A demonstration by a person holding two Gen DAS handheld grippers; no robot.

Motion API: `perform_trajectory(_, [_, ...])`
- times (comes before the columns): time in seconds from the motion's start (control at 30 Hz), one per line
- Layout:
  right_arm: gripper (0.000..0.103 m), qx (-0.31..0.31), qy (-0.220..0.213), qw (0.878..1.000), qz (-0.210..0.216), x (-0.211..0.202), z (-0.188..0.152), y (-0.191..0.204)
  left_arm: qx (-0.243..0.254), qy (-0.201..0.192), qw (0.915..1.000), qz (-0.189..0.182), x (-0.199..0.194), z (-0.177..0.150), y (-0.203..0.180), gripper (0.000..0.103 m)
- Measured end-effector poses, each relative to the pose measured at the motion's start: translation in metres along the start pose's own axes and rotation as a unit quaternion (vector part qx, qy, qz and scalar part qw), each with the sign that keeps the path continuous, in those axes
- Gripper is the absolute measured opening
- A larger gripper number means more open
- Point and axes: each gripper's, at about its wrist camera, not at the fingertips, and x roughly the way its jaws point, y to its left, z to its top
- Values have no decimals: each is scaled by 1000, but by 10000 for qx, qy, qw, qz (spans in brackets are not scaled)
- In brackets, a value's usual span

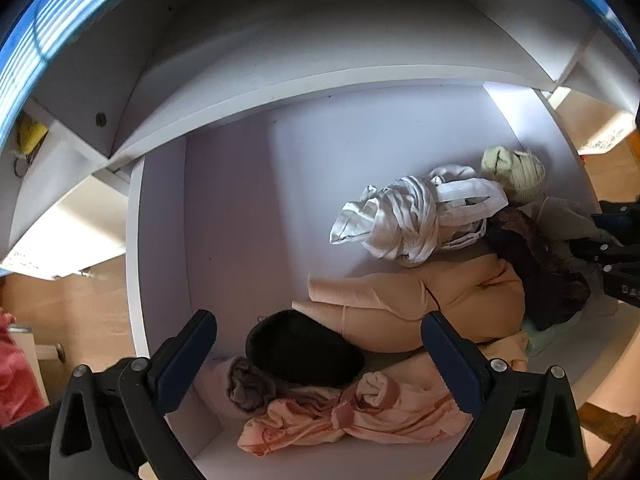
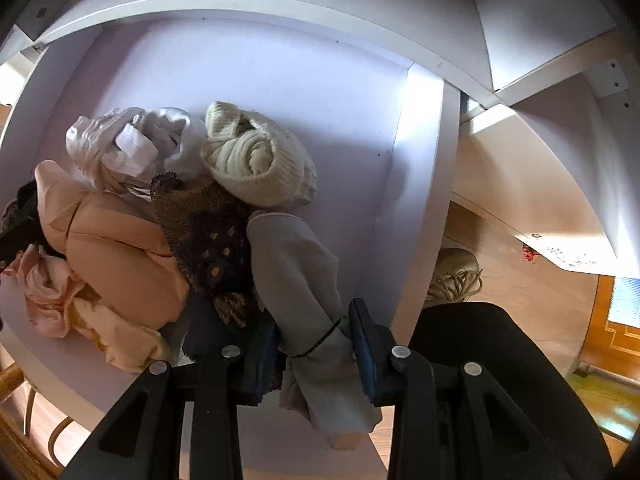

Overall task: Organize soft objects
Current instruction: 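Grasp the grey sock with the right tool while the left tool approaches the peach garment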

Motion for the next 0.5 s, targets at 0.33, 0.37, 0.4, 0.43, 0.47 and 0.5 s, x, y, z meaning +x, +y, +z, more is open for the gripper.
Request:
perform_trajectory(0.33, [34, 386, 18, 9991, 180, -5, 2, -20, 748, 136, 9969, -183, 15, 3, -38, 103])
perform_trajectory(0.37, [34, 381, 28, 9991, 184, -4, 2, -20, 844, 150, 9962, -165, 18, 4, -42, 103])
perform_trajectory(0.4, [34, 376, 41, 9991, 186, -3, 2, -20, 899, 145, 9957, -181, 20, 4, -44, 103])
perform_trajectory(0.43, [34, 374, 60, 9991, 195, -3, 2, -19, 952, 135, 9951, -213, 21, 5, -46, 103])
perform_trajectory(0.47, [34, 386, 73, 9990, 215, -2, 2, -19, 1019, 120, 9943, -274, 23, 7, -47, 103])
perform_trajectory(0.5, [34, 389, 72, 9990, 227, 0, 3, -21, 1063, 114, 9937, -338, 24, 9, -47, 103])
